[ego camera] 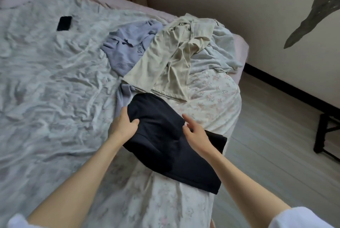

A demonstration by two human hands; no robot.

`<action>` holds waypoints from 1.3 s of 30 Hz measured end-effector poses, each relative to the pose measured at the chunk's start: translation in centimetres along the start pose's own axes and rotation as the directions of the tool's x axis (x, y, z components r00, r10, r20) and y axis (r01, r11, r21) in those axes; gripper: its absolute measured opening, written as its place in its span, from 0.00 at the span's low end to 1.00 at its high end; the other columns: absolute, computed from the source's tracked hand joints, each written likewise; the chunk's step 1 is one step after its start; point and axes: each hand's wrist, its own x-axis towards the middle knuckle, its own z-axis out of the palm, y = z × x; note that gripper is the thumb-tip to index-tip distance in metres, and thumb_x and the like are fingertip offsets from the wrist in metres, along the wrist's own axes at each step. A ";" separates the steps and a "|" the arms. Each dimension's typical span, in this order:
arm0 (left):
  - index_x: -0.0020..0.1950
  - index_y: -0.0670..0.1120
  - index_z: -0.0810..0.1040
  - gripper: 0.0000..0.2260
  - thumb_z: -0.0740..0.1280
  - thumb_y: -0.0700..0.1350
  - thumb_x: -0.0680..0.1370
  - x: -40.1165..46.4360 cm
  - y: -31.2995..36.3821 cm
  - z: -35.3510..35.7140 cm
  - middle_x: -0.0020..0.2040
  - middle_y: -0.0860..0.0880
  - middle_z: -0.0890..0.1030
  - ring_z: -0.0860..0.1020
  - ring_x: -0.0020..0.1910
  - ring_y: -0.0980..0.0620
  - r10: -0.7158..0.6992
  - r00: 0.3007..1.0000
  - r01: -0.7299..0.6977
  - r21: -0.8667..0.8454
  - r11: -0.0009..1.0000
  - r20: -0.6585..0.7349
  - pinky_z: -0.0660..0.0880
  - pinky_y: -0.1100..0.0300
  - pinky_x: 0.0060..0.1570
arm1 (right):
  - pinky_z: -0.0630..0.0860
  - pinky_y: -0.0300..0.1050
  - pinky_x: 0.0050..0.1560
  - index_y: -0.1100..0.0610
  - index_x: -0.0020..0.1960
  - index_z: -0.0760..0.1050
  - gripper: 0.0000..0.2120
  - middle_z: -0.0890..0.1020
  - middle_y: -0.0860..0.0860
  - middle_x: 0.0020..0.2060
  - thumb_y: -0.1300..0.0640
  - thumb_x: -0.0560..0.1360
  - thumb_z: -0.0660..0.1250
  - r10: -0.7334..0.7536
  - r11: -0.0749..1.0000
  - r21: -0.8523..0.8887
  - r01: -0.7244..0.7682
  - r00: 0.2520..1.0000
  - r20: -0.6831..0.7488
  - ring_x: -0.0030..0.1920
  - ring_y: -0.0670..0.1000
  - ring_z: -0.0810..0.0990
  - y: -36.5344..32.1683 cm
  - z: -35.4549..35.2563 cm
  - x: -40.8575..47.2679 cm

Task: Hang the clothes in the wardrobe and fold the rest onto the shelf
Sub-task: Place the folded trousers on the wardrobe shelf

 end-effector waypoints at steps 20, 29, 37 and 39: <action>0.73 0.56 0.63 0.23 0.61 0.54 0.78 -10.0 3.0 12.6 0.66 0.52 0.69 0.64 0.67 0.51 0.497 0.592 -0.613 -0.045 0.789 0.634 0.55 0.50 0.71 | 0.76 0.51 0.57 0.55 0.66 0.72 0.28 0.80 0.56 0.59 0.38 0.74 0.62 0.268 0.675 0.683 -0.278 0.955 0.123 0.59 0.56 0.79 8.4 -4.6 -4.2; 0.75 0.51 0.55 0.31 0.65 0.54 0.76 -5.4 -3.3 15.6 0.72 0.47 0.61 0.65 0.68 0.46 0.028 0.955 -0.011 -0.059 0.998 0.294 0.68 0.51 0.63 | 0.69 0.42 0.57 0.52 0.69 0.63 0.26 0.70 0.48 0.62 0.58 0.73 0.68 0.294 0.955 0.104 -0.278 0.936 -0.195 0.62 0.49 0.71 13.3 -4.5 -2.9; 0.74 0.54 0.58 0.32 0.66 0.46 0.72 -6.2 -3.2 16.8 0.68 0.52 0.66 0.67 0.65 0.52 0.057 0.970 -0.004 -0.220 0.976 0.235 0.69 0.57 0.59 | 0.62 0.57 0.68 0.52 0.64 0.71 0.20 0.70 0.52 0.65 0.44 0.76 0.62 0.088 0.778 -0.619 -0.105 0.994 -0.057 0.69 0.55 0.63 10.1 -4.8 0.4; 0.72 0.55 0.59 0.31 0.66 0.45 0.71 -6.7 -2.9 16.9 0.68 0.53 0.67 0.67 0.65 0.53 0.108 0.970 -0.049 -0.260 0.964 0.218 0.67 0.60 0.58 | 0.67 0.57 0.63 0.55 0.62 0.72 0.15 0.75 0.53 0.59 0.50 0.78 0.60 0.095 0.810 -0.578 -0.098 0.995 -0.035 0.63 0.57 0.70 8.8 -4.0 1.4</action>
